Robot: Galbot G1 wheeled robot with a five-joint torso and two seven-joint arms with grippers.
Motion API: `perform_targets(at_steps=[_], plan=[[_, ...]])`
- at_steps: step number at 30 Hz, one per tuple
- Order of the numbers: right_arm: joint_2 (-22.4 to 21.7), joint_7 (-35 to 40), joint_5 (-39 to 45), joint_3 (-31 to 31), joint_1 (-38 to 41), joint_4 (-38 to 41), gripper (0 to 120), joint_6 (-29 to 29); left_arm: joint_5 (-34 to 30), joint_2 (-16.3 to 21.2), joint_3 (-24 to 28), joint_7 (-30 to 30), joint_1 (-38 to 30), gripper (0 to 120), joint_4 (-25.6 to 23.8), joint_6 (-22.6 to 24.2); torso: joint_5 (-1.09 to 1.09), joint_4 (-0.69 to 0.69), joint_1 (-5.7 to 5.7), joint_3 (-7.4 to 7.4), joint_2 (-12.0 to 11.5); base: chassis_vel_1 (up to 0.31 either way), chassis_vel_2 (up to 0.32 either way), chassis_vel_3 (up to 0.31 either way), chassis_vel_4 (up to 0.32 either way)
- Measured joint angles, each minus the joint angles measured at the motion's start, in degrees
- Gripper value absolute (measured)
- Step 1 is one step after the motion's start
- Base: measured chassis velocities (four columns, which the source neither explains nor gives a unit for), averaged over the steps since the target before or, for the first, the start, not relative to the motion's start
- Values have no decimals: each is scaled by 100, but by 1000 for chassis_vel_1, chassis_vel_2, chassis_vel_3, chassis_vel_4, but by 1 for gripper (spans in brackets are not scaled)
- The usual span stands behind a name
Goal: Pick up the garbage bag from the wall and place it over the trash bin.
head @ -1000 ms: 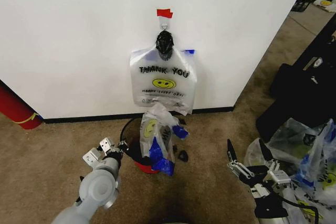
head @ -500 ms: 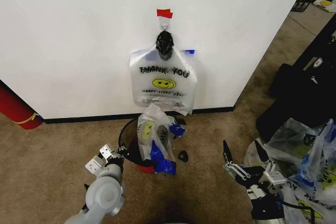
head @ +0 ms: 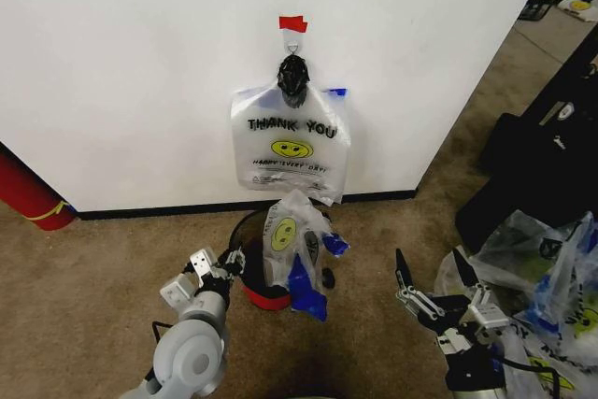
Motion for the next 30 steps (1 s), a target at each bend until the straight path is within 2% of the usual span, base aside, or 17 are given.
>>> perform_targets(at_steps=[2,5,6,9,12,13,15,19,20,21,25,28,29,30], plan=[[6,55,-22,-1,17,-4,100,-57,162,115,-62,72,10,61,-164,4,0,0,0,0,0,0,0,0,0],[36,347,-69,5,109,-80,100,-296,753,578,-123,465,12,76,-655,2,0,0,0,0,0,0,0,0,0],[36,347,-69,5,109,-80,100,-296,753,578,-123,465,12,76,-655,2,0,0,0,0,0,0,0,0,0],[45,758,-119,8,219,-109,100,-636,1072,1159,-2,1041,-86,89,-1069,12,0,0,0,0,0,0,0,0,0],[34,1013,-141,21,324,-135,100,-841,1141,1640,287,1502,-339,98,-1246,141,1,0,0,0,0,0,0,0,0],[34,1013,-141,21,324,-135,100,-841,1141,1640,287,1502,-339,98,-1246,141,1,0,0,0,0,0,0,0,0],[30,1112,-140,28,359,-135,100,-961,1136,1930,520,1758,-648,100,-1256,300,1,0,0,0,0,0,0,0,0],[43,1222,-143,30,407,-145,100,-1101,1047,2439,1205,2099,-1674,100,-1111,881,0,-2,0,0,0,0,0,0,0],[52,1235,-146,30,418,-161,100,-1120,1019,2510,1373,2125,-1937,100,-1075,1078,1,-1,0,0,0,0,0,0,0],[52,1235,-146,30,418,-161,100,-1120,1019,2510,1373,2125,-1937,100,-1075,1078,1,-1,0,0,0,0,0,0,0],[85,1276,-158,32,472,-280,100,-1149,517,2474,2282,2040,-3167,100,-888,1743,1,0,0,0,0,0,0,0,0],[93,1284,-158,27,485,-319,100,-1158,673,2411,3027,2052,-3859,100,-582,1986,1,-3,0,0,0,0,0,0,0],[93,1284,-158,27,485,-319,100,-1158,673,2411,3027,2052,-3859,100,-582,1986,1,-3,0,0,0,0,0,0,0],[96,1284,-158,26,491,-319,100,-1162,793,2431,3252,2089,-4038,100,-484,2050,0,-2,0,0,0,0,0,0,0]])
